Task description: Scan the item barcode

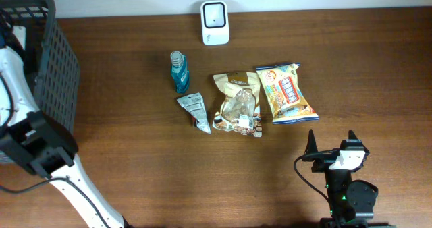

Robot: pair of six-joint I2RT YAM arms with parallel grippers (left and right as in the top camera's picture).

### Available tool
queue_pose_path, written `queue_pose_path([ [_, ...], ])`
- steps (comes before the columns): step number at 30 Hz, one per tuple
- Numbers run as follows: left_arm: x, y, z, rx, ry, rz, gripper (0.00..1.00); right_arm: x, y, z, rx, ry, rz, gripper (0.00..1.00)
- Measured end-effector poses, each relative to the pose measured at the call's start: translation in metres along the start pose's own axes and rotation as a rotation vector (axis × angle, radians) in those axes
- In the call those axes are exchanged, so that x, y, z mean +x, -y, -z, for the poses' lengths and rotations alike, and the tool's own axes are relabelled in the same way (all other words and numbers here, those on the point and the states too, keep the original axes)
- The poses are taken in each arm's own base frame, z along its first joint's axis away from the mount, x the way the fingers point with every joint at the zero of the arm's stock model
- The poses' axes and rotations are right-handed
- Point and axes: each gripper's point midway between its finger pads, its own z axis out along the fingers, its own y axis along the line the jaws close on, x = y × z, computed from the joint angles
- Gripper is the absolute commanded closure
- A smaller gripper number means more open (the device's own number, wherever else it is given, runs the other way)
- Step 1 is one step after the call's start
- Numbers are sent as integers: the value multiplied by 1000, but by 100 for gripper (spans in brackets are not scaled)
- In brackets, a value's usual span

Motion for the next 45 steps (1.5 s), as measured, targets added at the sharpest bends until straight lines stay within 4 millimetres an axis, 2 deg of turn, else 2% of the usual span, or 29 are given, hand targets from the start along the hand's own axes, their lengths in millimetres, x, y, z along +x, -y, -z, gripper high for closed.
queue_pose_path([
  [3,2,-7,30,19,10,56,100,0,0,0,0,0,0,2],
  [5,17,-10,38,40,-36,107,100,0,0,0,0,0,0,2],
  [11,95,-13,43,141,-307,284,100,0,0,0,0,0,0,2],
  [17,133,3,59,300,-450,370,100,0,0,0,0,0,0,2],
  [21,146,5,68,344,-501,411,100,0,0,0,0,0,0,2],
  [24,147,-10,82,332,-467,471,100,0,0,0,0,0,0,2],
  [30,143,-50,143,261,-321,558,100,0,0,0,0,0,0,2],
  [33,141,-57,166,242,-269,570,100,0,0,0,0,0,0,2],
  [36,142,-55,166,247,-274,570,100,0,0,0,0,0,0,2],
  [39,157,-44,153,266,-352,562,100,0,0,0,0,0,0,2],
  [41,174,-32,141,286,-434,552,100,0,0,0,0,0,0,2],
  [45,183,-27,136,291,-477,547,100,0,0,0,0,0,0,2],
])
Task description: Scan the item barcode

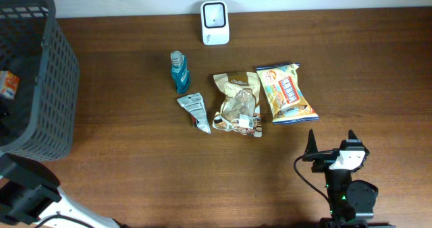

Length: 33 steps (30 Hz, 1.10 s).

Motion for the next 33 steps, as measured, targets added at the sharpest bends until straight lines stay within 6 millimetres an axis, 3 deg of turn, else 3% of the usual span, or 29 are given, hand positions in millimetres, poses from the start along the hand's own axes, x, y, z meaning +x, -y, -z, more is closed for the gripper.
queue_pose_path([
  [4,1,-3,9,-4,30,6,100,0,0,0,0,0,0,2],
  [8,14,-8,49,-20,132,19,100,0,0,0,0,0,0,2],
  [11,24,-16,68,-28,183,43,100,0,0,0,0,0,0,2],
  [13,33,-20,68,-33,174,55,100,0,0,0,0,0,0,2],
  [19,52,-19,36,-23,48,58,100,0,0,0,0,0,-1,2],
  [25,54,-20,34,-27,37,67,100,0,0,0,0,0,0,2],
  [29,58,-19,43,-24,65,87,100,0,0,0,0,0,0,2],
  [33,69,-7,72,28,161,88,100,0,0,0,0,0,0,2],
])
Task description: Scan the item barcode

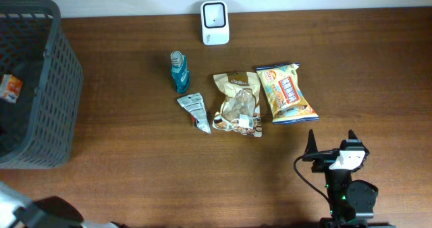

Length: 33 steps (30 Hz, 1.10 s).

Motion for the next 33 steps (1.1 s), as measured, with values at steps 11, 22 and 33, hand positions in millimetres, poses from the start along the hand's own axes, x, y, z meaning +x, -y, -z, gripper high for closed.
queue_pose_path([
  [11,-21,12,22,63,189,-13,100,0,0,0,0,0,0,2],
  [22,3,13,-51,83,13,-3,100,0,0,0,0,0,0,2],
  [33,28,21,-29,125,0,2,100,0,0,0,0,0,0,2],
])
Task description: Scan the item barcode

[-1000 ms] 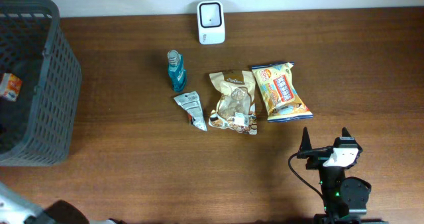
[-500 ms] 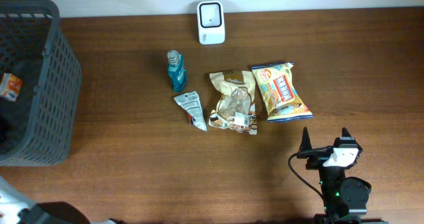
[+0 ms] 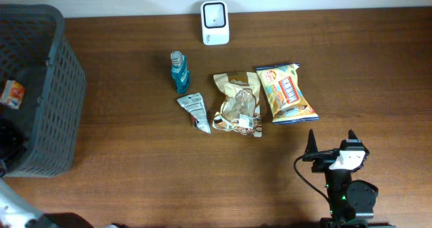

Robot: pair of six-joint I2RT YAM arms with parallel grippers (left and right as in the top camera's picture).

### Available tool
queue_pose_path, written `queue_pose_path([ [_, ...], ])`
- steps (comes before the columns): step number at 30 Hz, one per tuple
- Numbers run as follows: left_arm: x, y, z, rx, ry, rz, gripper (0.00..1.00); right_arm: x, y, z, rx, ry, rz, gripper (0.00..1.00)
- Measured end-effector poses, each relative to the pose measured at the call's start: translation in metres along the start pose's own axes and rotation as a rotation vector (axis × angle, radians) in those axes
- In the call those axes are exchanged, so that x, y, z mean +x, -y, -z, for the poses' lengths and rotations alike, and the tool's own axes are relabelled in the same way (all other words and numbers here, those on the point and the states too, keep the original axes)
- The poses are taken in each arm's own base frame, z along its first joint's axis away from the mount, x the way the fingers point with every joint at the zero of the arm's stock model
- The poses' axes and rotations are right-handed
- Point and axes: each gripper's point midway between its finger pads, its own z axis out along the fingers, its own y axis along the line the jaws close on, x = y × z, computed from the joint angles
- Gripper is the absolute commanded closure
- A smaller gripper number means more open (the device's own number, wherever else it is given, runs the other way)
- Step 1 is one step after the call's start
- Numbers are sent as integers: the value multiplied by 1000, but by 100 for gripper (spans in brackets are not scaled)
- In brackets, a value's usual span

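The white barcode scanner [image 3: 215,22] stands at the table's far edge. In front of it lie a teal bottle [image 3: 179,72], a small silver packet [image 3: 195,112], a brown snack bag [image 3: 237,103] and a yellow snack bag [image 3: 287,93]. My right gripper [image 3: 331,141] rests at the near right, open and empty, well short of the yellow bag. Only a white piece of my left arm [image 3: 12,206] shows at the bottom left corner; its gripper is out of view.
A dark mesh basket [image 3: 64,86] fills the left side of the table, with an orange-and-white packet [image 3: 11,93] inside it. Bare wood lies between the basket and the row of items.
The left arm has drawn further out at the bottom left corner. The basket's right edge sits slightly further right. The items, scanner and right gripper are unchanged.
The left arm first reached up along the basket at the left edge. It then showed only below the basket, later only at the bottom left corner. The basket's outline has crept rightward. Nothing among the items or the right arm has changed.
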Motion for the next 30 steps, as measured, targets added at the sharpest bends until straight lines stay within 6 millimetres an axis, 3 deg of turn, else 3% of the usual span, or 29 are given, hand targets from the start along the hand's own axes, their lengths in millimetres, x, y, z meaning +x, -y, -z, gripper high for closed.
queue_pose_path([
  [7,11,13,10,69,-2,1,100,0,0,0,0,0,0,2],
  [11,-20,15,13,75,133,-25,98,0,0,0,0,0,0,2],
  [13,-44,15,18,74,237,-43,86,0,0,0,0,0,0,2],
  [16,-82,17,30,74,399,-74,53,0,0,0,0,0,0,2],
  [17,-96,18,37,75,463,-79,28,0,0,0,0,0,0,2],
  [19,-113,19,46,73,541,-104,9,0,0,0,0,0,0,2],
  [21,-127,20,54,69,607,-128,0,0,0,0,0,0,0,2],
  [25,-156,21,63,30,716,-244,0,0,0,0,0,0,0,2],
  [27,-165,23,60,9,736,-309,1,0,0,0,0,0,0,2],
  [30,-175,34,40,-23,713,-449,1,0,0,0,0,0,0,2],
])
